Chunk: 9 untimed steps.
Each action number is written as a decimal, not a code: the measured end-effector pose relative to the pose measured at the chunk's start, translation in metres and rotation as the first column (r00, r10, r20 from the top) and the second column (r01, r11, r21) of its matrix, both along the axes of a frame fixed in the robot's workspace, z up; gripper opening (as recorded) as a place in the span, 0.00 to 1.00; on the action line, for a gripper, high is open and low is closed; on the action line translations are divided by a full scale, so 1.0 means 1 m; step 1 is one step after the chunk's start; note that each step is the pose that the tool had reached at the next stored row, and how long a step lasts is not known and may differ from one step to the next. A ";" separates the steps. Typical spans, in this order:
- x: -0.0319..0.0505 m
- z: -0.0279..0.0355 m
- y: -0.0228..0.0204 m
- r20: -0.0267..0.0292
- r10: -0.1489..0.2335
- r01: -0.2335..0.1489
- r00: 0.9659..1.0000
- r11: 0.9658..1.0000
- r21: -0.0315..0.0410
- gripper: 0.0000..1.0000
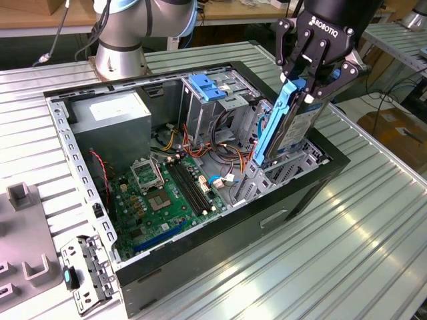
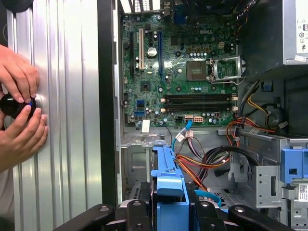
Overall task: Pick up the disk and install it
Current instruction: 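Insert the disk into the insertion slot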
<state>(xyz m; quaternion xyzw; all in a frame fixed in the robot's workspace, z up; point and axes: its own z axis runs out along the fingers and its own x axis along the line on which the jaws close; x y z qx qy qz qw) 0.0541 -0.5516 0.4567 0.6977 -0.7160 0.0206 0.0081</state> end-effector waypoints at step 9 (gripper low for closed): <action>0.0015 -0.0017 -0.0003 0.000 -0.009 0.009 1.000 1.000 0.010 0.37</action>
